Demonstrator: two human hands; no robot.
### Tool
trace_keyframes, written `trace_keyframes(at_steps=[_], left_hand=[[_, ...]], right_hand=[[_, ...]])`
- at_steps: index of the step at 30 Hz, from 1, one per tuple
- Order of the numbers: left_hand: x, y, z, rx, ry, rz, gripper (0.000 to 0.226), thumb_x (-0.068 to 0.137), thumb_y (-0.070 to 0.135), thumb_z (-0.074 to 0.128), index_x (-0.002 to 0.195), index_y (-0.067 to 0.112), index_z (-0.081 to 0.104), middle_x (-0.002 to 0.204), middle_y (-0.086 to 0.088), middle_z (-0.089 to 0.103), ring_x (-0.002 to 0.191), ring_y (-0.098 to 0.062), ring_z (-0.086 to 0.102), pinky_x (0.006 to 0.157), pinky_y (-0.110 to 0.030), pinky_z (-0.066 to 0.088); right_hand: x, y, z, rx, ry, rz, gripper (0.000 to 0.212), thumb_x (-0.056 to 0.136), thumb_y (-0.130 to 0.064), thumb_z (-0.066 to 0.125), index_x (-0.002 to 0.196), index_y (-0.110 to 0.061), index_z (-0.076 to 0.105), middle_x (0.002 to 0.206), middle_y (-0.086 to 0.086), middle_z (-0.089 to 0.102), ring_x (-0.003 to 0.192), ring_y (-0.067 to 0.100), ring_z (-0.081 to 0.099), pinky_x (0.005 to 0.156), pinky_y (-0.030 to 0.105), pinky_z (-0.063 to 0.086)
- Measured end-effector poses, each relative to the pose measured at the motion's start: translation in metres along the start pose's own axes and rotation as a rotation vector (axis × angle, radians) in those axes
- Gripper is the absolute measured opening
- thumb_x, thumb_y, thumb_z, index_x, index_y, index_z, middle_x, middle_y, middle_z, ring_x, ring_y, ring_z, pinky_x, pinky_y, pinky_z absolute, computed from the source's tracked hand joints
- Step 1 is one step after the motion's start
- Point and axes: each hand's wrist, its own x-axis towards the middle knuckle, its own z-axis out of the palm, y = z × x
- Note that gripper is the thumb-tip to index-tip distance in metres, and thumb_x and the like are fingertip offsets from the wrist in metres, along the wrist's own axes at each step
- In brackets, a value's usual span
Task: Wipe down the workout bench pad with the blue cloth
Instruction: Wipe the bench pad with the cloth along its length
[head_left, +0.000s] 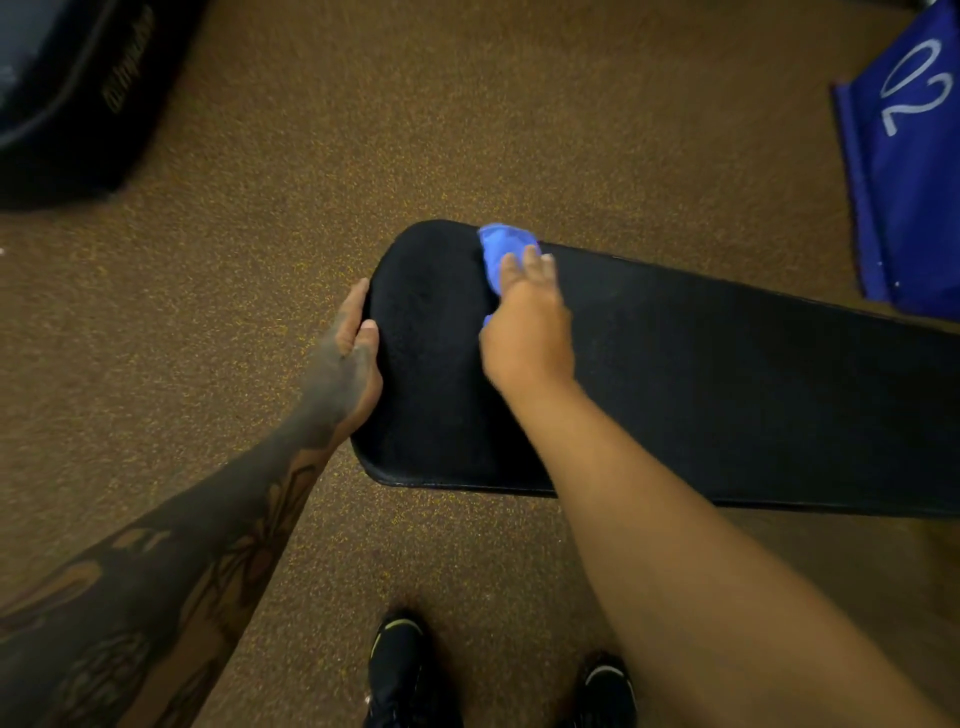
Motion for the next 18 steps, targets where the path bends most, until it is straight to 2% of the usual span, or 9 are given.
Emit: trace_keyframes(at_steps=[2, 3, 5, 7, 9, 11, 13, 15, 18], left_hand=[[-0.001, 0.001, 0.002, 0.032, 0.039, 0.019, 0.048, 0.105, 0.011, 0.032, 0.153, 0.013, 0.029, 0.160, -0.005, 0.032, 0.140, -0.003, 0.026, 0.106, 0.000, 0.014], [-0.001, 0.002, 0.002, 0.038, 0.047, 0.015, 0.048, 0.105, 0.010, 0.032, 0.153, 0.012, 0.029, 0.160, -0.005, 0.031, 0.138, -0.001, 0.026, 0.099, 0.006, 0.013], [-0.001, 0.003, 0.002, 0.031, 0.043, -0.003, 0.047, 0.105, 0.012, 0.032, 0.153, 0.014, 0.029, 0.159, -0.005, 0.032, 0.141, -0.005, 0.027, 0.100, 0.003, 0.014], [-0.002, 0.005, 0.003, 0.048, 0.048, -0.024, 0.047, 0.106, 0.020, 0.033, 0.153, 0.016, 0.029, 0.158, -0.004, 0.034, 0.145, -0.015, 0.030, 0.108, -0.012, 0.017], [-0.001, 0.011, 0.003, 0.108, 0.118, -0.002, 0.049, 0.104, 0.030, 0.034, 0.151, 0.015, 0.033, 0.156, -0.007, 0.039, 0.143, -0.022, 0.035, 0.116, -0.030, 0.023], [0.004, 0.027, 0.002, 0.220, 0.209, 0.049, 0.050, 0.101, 0.037, 0.040, 0.147, 0.017, 0.039, 0.150, -0.009, 0.043, 0.139, -0.025, 0.038, 0.115, -0.046, 0.029], [0.015, 0.050, 0.001, 0.329, 0.209, 0.156, 0.045, 0.100, 0.040, 0.046, 0.140, 0.020, 0.045, 0.142, -0.008, 0.047, 0.132, -0.025, 0.040, 0.109, -0.048, 0.032], [0.030, 0.074, 0.005, 0.429, 0.088, 0.255, 0.045, 0.097, 0.040, 0.051, 0.138, 0.021, 0.047, 0.138, -0.007, 0.049, 0.129, -0.026, 0.040, 0.107, -0.046, 0.032], [0.052, 0.098, 0.014, 0.608, -0.178, 0.248, 0.057, 0.093, 0.045, 0.059, 0.142, 0.024, 0.041, 0.136, -0.001, 0.054, 0.132, -0.026, 0.038, 0.109, -0.051, 0.025]], right_hand=[[-0.018, -0.015, 0.004, -0.044, -0.163, -0.222, 0.060, 0.094, 0.000, 0.045, 0.150, -0.007, 0.026, 0.162, 0.013, 0.013, 0.150, 0.026, 0.006, 0.120, 0.034, 0.010], [-0.025, -0.015, 0.005, -0.077, -0.226, -0.322, 0.061, 0.094, 0.000, 0.045, 0.151, -0.007, 0.025, 0.162, 0.012, 0.013, 0.150, 0.026, 0.005, 0.121, 0.035, 0.011], [-0.021, -0.008, 0.003, -0.110, -0.218, -0.358, 0.060, 0.093, -0.002, 0.047, 0.150, -0.009, 0.027, 0.162, 0.011, 0.016, 0.150, 0.026, 0.008, 0.120, 0.039, 0.013], [-0.012, -0.004, -0.003, -0.069, -0.229, -0.303, 0.056, 0.096, -0.013, 0.050, 0.148, -0.011, 0.033, 0.160, 0.010, 0.022, 0.149, 0.026, 0.012, 0.118, 0.044, 0.018], [-0.009, -0.008, -0.014, 0.159, -0.257, -0.222, 0.047, 0.099, -0.027, 0.047, 0.143, -0.012, 0.044, 0.154, 0.013, 0.036, 0.144, 0.029, 0.027, 0.115, 0.046, 0.027], [-0.009, -0.007, -0.026, 0.285, -0.052, -0.069, 0.039, 0.100, -0.032, 0.041, 0.130, -0.011, 0.057, 0.132, 0.017, 0.058, 0.124, 0.035, 0.050, 0.101, 0.044, 0.041], [-0.012, 0.000, -0.036, 0.139, 0.092, 0.104, 0.034, 0.099, -0.034, 0.042, 0.115, -0.010, 0.060, 0.113, 0.015, 0.064, 0.109, 0.035, 0.055, 0.088, 0.043, 0.045], [-0.017, 0.005, -0.035, 0.032, -0.037, 0.231, 0.041, 0.094, -0.044, 0.047, 0.113, -0.009, 0.057, 0.114, 0.013, 0.062, 0.110, 0.035, 0.053, 0.086, 0.042, 0.044], [-0.022, 0.003, -0.028, 0.167, -0.246, 0.353, 0.048, 0.089, -0.050, 0.054, 0.112, -0.008, 0.056, 0.112, 0.011, 0.063, 0.102, 0.032, 0.057, 0.076, 0.035, 0.044]])
